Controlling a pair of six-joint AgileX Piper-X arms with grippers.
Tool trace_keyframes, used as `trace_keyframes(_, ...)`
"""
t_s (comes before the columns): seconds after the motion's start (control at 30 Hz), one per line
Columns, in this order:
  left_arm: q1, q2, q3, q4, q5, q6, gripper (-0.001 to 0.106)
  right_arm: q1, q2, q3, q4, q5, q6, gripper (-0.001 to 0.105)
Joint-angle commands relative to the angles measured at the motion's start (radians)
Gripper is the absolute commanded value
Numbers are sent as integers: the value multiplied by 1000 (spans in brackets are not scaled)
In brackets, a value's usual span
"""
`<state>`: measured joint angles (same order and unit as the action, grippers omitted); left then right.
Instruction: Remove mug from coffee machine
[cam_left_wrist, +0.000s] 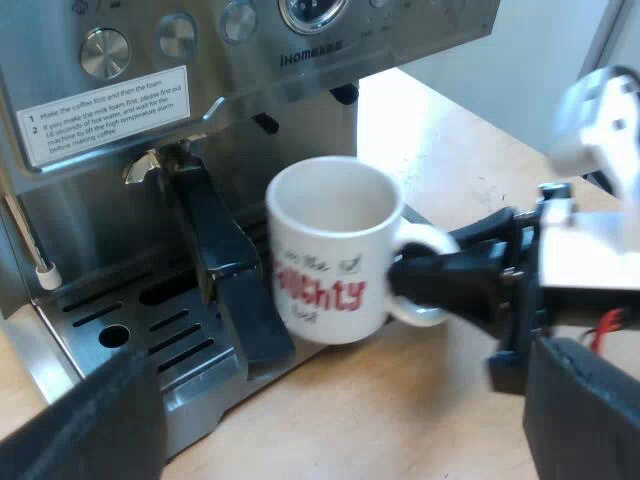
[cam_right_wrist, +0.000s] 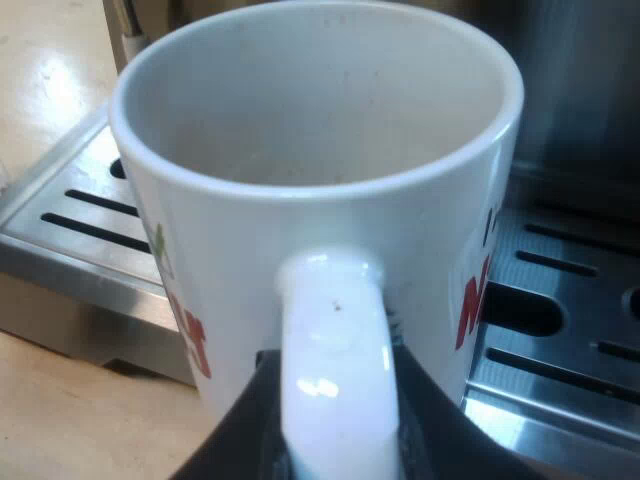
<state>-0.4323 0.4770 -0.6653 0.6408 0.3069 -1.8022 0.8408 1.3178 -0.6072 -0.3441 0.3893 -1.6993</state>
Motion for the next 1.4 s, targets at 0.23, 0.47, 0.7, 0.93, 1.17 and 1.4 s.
trace_keyframes(0.23,-20,0,-2,-10,75,-12,79,3,-253,35,206,15,-2,0)
trace_keyframes(0.47,-110,16,-2,-10,75,-12,79,3,-470,35,478,19,51,0)
trace_keyframes(0.7,-173,67,-2,-20,75,-12,79,3,-671,35,705,26,105,0)
trace_keyframes(0.93,-229,102,-2,-52,75,-12,79,3,-845,35,905,90,111,0)
trace_keyframes(1.17,-240,140,-2,-119,73,-12,79,0,-967,35,1048,240,256,0)
trace_keyframes(1.4,-260,169,-2,-147,73,-12,79,0,-974,44,1089,387,260,0)
